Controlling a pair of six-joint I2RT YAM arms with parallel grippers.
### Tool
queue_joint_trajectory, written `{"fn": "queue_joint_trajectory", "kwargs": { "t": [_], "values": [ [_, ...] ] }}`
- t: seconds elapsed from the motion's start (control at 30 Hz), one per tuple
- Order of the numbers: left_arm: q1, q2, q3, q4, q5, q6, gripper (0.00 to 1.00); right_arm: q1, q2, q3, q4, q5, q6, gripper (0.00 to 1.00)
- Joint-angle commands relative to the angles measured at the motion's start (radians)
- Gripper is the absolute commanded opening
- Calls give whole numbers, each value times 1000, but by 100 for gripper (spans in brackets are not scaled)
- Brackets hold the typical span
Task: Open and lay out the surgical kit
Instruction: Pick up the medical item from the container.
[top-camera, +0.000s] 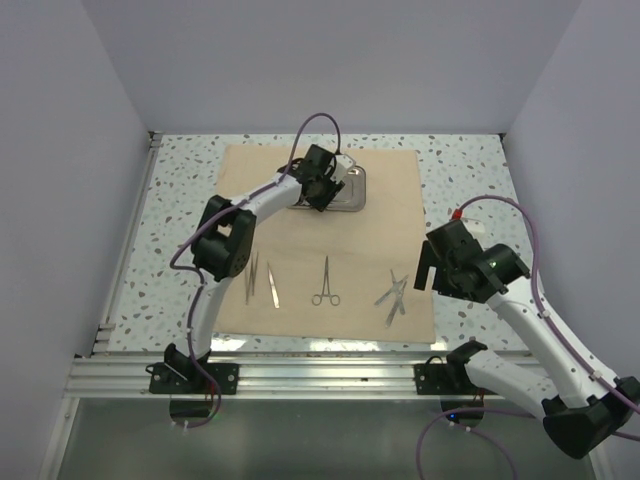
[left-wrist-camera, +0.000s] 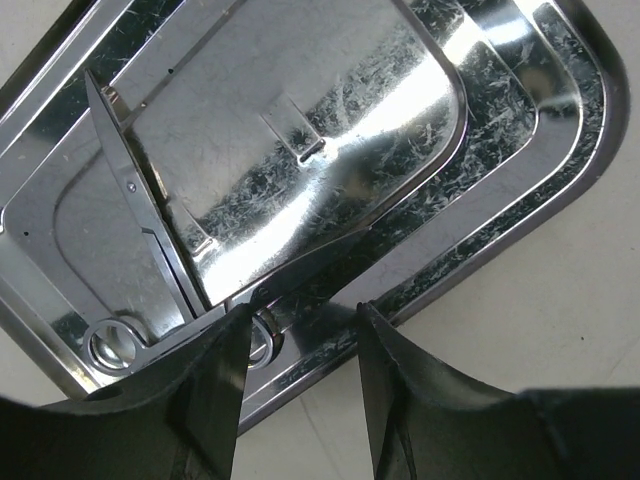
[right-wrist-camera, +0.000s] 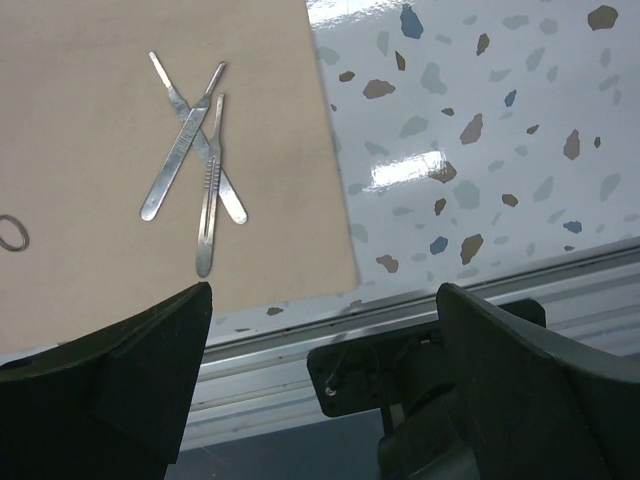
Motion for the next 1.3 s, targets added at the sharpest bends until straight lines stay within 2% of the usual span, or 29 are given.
{"fn": "queue_joint_trajectory", "kwargs": {
  "t": [0.0, 0.33, 0.5, 0.7, 1.03, 1.23, 1.27],
  "values": [
    [14, 25, 60, 40, -37, 32, 50, 1, 5, 16, -4, 2, 5, 98],
    [18, 48, 84, 88, -118, 53, 50, 1, 22, 9, -3, 1, 10, 98],
    [29, 79, 95, 77, -112, 55, 50, 1, 40, 12, 5, 2, 10, 98],
    [41, 125, 112, 47, -40, 46, 48, 1, 59, 14, 14, -4, 4, 98],
    [54, 154, 106, 19, 29, 17, 29, 1, 79, 19, 22, -2, -4, 98],
    [63, 155, 81, 10, 66, 3, 24, 1, 79, 17, 22, -2, -7, 98],
    [64, 157, 84, 8, 68, 0, 19, 1, 77, 17, 22, -4, -7, 98]
  ]
}}
